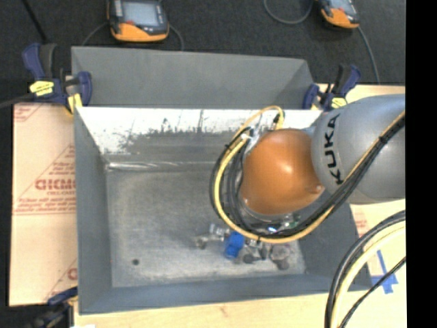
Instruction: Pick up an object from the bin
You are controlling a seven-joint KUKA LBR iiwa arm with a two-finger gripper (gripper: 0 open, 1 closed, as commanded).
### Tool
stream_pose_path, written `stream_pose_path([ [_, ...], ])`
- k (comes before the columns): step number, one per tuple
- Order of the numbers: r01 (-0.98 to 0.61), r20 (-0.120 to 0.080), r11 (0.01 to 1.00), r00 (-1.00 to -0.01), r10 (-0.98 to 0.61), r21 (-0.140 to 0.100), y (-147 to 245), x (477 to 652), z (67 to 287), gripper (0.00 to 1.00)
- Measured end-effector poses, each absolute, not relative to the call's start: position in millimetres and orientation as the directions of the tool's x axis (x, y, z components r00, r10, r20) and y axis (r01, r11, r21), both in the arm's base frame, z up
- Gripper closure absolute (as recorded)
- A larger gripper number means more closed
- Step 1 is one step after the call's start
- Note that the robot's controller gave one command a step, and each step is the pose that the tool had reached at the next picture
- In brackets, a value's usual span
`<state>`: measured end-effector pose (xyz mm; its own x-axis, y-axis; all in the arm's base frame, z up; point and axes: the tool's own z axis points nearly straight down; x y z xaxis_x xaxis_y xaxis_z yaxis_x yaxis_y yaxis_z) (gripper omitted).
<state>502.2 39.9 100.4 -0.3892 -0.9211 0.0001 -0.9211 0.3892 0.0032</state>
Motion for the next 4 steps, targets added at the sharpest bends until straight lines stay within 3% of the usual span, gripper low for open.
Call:
stream_pose_path([
  [1, -0.949, -0.005, 0.314, -0.314, -0.949, -0.010, 39, 556.6, 157, 0.00],
  [2, -0.925, 0.000, 0.379, -0.379, -0.925, 0.005, 43, 521.7, 102, 0.00],
  [3, -1.000, -0.001, 0.013, -0.013, -1.000, -0.003, 39, 546.9, 92, 0.00],
  [4, -0.997, 0.000, -0.070, 0.070, -0.998, -0.007, 38, 520.5, 73, 0.00],
])
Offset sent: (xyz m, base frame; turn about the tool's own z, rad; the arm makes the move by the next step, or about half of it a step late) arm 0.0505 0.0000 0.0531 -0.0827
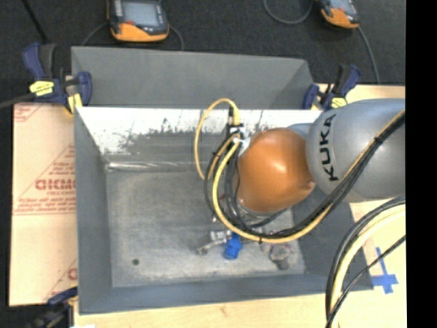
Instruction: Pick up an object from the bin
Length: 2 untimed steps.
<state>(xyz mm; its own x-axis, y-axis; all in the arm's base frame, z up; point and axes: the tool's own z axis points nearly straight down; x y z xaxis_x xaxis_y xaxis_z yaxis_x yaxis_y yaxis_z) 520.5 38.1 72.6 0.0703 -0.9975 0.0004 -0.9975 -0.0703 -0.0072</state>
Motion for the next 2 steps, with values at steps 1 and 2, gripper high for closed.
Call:
stream_pose_path([
  [1, -0.998, 0.001, -0.065, 0.065, -0.998, -0.009, 38, 521.8, 74, 1.00],
  [2, -0.997, 0.000, -0.072, 0.072, -0.997, -0.009, 39, 511.5, 195, 1.00],
])
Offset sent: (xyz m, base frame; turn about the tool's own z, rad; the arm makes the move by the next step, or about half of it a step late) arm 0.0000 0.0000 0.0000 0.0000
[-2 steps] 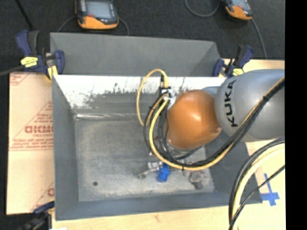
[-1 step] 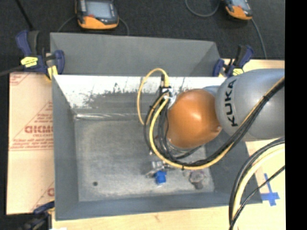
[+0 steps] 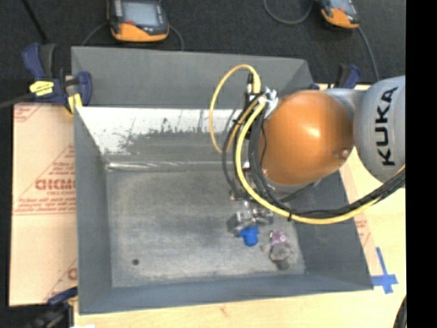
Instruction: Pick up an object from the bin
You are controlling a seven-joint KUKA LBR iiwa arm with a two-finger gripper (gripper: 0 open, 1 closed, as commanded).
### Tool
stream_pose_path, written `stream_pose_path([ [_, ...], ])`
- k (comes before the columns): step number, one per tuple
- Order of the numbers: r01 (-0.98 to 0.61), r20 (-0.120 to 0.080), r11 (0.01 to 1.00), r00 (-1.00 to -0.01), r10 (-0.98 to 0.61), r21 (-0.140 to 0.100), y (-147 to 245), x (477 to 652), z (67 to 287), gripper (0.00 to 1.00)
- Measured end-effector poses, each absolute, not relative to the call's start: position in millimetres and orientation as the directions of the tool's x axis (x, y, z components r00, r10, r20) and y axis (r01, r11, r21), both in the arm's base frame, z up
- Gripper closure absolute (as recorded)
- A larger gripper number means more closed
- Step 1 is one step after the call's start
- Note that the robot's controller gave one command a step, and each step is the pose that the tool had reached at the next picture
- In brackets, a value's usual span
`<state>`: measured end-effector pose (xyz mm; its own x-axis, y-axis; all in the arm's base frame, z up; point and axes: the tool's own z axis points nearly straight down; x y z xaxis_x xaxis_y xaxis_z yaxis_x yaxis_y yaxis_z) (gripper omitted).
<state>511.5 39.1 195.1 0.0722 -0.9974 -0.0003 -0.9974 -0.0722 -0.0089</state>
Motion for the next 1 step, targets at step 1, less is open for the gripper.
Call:
stream_pose_path([
  [1, -0.924, 0.000, -0.383, 0.383, -0.924, -0.004, 37.8, 530.2, 255.3, 1.00],
])
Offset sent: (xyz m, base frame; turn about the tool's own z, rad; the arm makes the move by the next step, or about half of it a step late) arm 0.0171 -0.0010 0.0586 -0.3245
